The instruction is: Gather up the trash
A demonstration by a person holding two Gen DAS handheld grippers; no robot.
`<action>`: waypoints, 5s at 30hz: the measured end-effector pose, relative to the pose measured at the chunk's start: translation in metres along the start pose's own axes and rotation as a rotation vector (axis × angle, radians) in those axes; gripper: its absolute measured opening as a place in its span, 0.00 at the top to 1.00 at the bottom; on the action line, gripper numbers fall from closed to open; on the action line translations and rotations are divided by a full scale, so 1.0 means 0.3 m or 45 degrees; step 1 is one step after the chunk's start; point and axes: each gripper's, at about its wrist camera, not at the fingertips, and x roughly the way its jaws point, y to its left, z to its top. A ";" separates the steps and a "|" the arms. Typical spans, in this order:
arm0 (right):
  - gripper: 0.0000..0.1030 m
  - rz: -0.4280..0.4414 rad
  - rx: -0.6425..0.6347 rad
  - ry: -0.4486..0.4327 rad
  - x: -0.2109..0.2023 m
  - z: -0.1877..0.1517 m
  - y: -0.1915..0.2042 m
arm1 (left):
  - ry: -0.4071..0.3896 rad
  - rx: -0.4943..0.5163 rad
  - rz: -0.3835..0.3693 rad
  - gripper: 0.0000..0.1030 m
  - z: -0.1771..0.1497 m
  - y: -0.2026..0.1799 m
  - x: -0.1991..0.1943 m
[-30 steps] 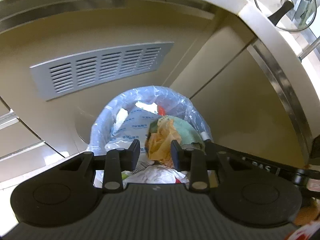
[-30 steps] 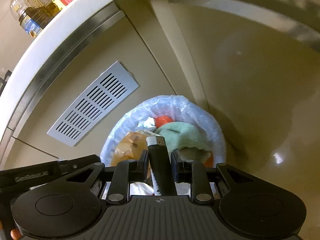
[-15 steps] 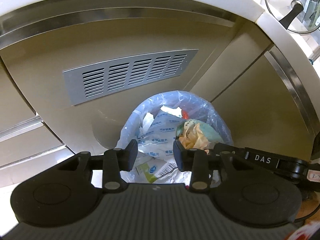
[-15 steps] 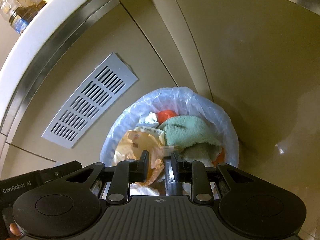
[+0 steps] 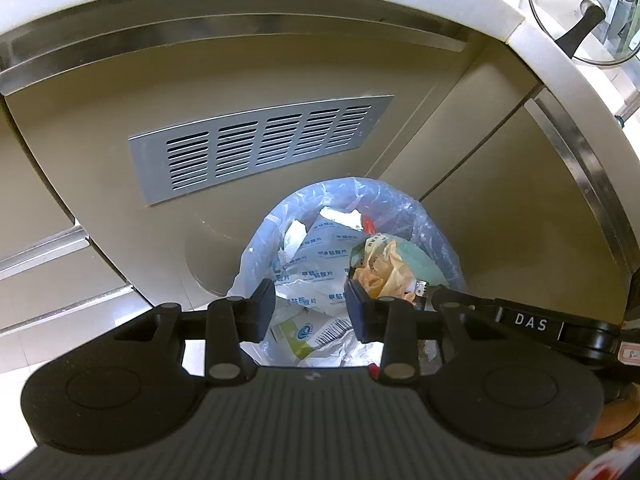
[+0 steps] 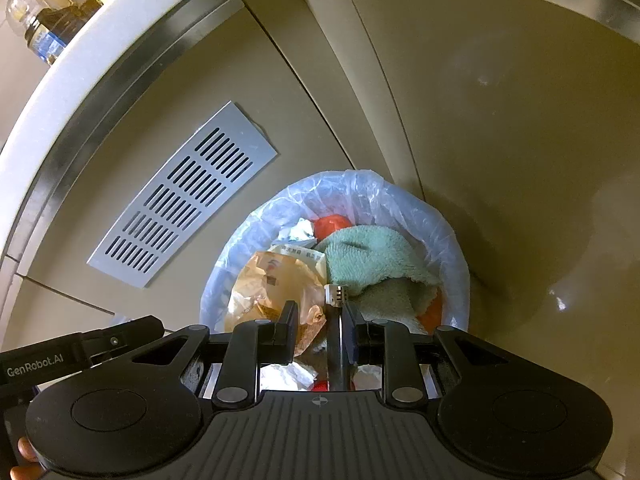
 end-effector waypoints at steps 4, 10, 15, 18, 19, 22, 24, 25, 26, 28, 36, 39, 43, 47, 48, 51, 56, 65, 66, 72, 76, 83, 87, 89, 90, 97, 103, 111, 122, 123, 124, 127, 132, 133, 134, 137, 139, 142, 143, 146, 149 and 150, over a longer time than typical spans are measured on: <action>0.76 0.009 -0.004 -0.007 -0.014 0.003 -0.002 | -0.010 0.005 0.006 0.66 -0.002 -0.007 -0.010; 0.76 0.023 -0.031 0.011 -0.051 -0.008 -0.001 | -0.027 0.009 0.024 0.66 -0.020 -0.035 -0.034; 0.60 0.035 -0.081 0.045 -0.097 -0.031 0.002 | -0.043 0.012 0.057 0.66 -0.047 -0.071 -0.082; 0.48 0.047 -0.116 0.031 -0.148 -0.045 0.004 | -0.058 0.021 0.092 0.66 -0.070 -0.103 -0.119; 0.48 0.056 -0.131 0.030 -0.165 -0.049 0.007 | -0.064 0.024 0.104 0.66 -0.078 -0.113 -0.135; 0.46 0.079 -0.157 0.043 -0.221 -0.057 0.013 | -0.076 0.033 0.141 0.60 -0.102 -0.142 -0.191; 0.40 0.092 -0.167 0.055 -0.267 -0.062 0.018 | -0.099 0.043 0.156 0.58 -0.116 -0.161 -0.246; 0.38 0.093 -0.175 0.057 -0.290 -0.064 0.021 | -0.114 0.052 0.163 0.55 -0.123 -0.171 -0.274; 0.35 0.090 -0.187 0.060 -0.311 -0.064 0.028 | -0.130 0.066 0.174 0.52 -0.131 -0.183 -0.303; 0.34 0.084 -0.221 0.061 -0.360 -0.069 0.044 | -0.159 0.098 0.200 0.50 -0.145 -0.208 -0.363; 0.32 0.086 -0.291 -0.009 -0.542 -0.103 0.094 | -0.200 0.162 0.222 0.41 -0.186 -0.272 -0.549; 0.32 0.085 -0.284 -0.069 -0.617 -0.121 0.117 | -0.209 0.207 0.215 0.39 -0.184 -0.282 -0.609; 0.32 0.056 -0.257 -0.138 -0.703 -0.147 0.161 | -0.254 0.262 0.185 0.35 -0.180 -0.270 -0.698; 0.32 -0.017 -0.195 -0.193 -0.778 -0.200 0.232 | -0.262 0.323 0.127 0.34 -0.173 -0.231 -0.781; 0.32 -0.033 -0.173 -0.204 -0.796 -0.214 0.248 | -0.258 0.341 0.117 0.34 -0.173 -0.217 -0.801; 0.32 -0.062 -0.127 -0.234 -0.836 -0.270 0.308 | -0.267 0.384 0.088 0.33 -0.185 -0.177 -0.861; 0.32 -0.124 -0.088 -0.274 -0.894 -0.384 0.423 | -0.254 0.462 0.035 0.31 -0.226 -0.104 -0.955; 0.32 -0.174 -0.008 -0.338 -0.975 -0.592 0.583 | -0.230 0.584 -0.028 0.30 -0.321 -0.011 -1.084; 0.32 -0.178 -0.007 -0.345 -0.986 -0.608 0.596 | -0.225 0.588 -0.036 0.30 -0.330 -0.005 -1.095; 0.32 -0.198 -0.034 -0.373 -1.035 -0.672 0.652 | -0.233 0.602 -0.059 0.30 -0.376 0.016 -1.148; 0.32 -0.192 -0.070 -0.393 -1.059 -0.688 0.673 | -0.251 0.608 -0.059 0.30 -0.395 0.006 -1.166; 0.32 -0.187 -0.107 -0.410 -1.081 -0.707 0.685 | -0.252 0.618 -0.058 0.29 -0.407 -0.017 -1.176; 0.32 -0.180 -0.108 -0.415 -1.090 -0.704 0.674 | -0.254 0.627 -0.064 0.29 -0.414 -0.028 -1.177; 0.32 -0.178 -0.109 -0.414 -1.092 -0.706 0.673 | -0.253 0.628 -0.064 0.29 -0.413 -0.031 -1.177; 0.32 -0.177 -0.108 -0.414 -1.093 -0.706 0.672 | -0.253 0.628 -0.064 0.29 -0.413 -0.031 -1.176; 0.32 -0.177 -0.103 -0.412 -1.095 -0.703 0.662 | -0.254 0.634 -0.066 0.29 -0.411 -0.035 -1.172; 0.31 -0.176 -0.103 -0.412 -1.095 -0.701 0.659 | -0.254 0.634 -0.066 0.29 -0.408 -0.036 -1.168; 0.32 -0.176 -0.103 -0.412 -1.094 -0.700 0.661 | -0.254 0.635 -0.066 0.29 -0.408 -0.035 -1.171; 0.31 -0.180 -0.100 -0.416 -1.092 -0.698 0.673 | -0.257 0.638 -0.068 0.29 -0.403 -0.034 -1.168; 0.32 -0.179 -0.100 -0.416 -1.092 -0.698 0.673 | -0.258 0.638 -0.069 0.29 -0.403 -0.034 -1.168; 0.32 -0.179 -0.100 -0.415 -1.092 -0.698 0.673 | -0.260 0.639 -0.069 0.29 -0.400 -0.035 -1.169; 0.32 -0.178 -0.101 -0.415 -1.093 -0.698 0.671 | -0.263 0.640 -0.069 0.29 -0.402 -0.034 -1.173; 0.32 -0.179 -0.101 -0.415 -1.093 -0.698 0.671 | -0.264 0.640 -0.069 0.29 -0.401 -0.035 -1.173; 0.32 -0.178 -0.101 -0.415 -1.093 -0.698 0.670 | -0.265 0.640 -0.069 0.29 -0.404 -0.035 -1.175; 0.32 -0.178 -0.101 -0.415 -1.093 -0.697 0.670 | -0.266 0.641 -0.069 0.29 -0.404 -0.036 -1.176; 0.32 -0.178 -0.102 -0.414 -1.093 -0.698 0.670 | -0.265 0.640 -0.068 0.29 -0.405 -0.036 -1.177; 0.32 -0.179 -0.102 -0.415 -1.093 -0.698 0.670 | -0.265 0.640 -0.069 0.29 -0.403 -0.036 -1.179; 0.32 -0.179 -0.101 -0.415 -1.092 -0.699 0.670 | -0.266 0.641 -0.070 0.29 -0.403 -0.036 -1.179; 0.31 -0.179 -0.101 -0.415 -1.093 -0.699 0.670 | -0.266 0.641 -0.070 0.29 -0.403 -0.037 -1.181; 0.31 -0.179 -0.102 -0.415 -1.093 -0.698 0.668 | -0.266 0.639 -0.069 0.29 -0.404 -0.038 -1.180; 0.32 -0.178 -0.101 -0.414 -1.093 -0.699 0.668 | -0.267 0.640 -0.069 0.29 -0.403 -0.038 -1.180; 0.32 -0.178 -0.102 -0.414 -1.093 -0.698 0.667 | -0.267 0.640 -0.069 0.29 -0.404 -0.038 -1.180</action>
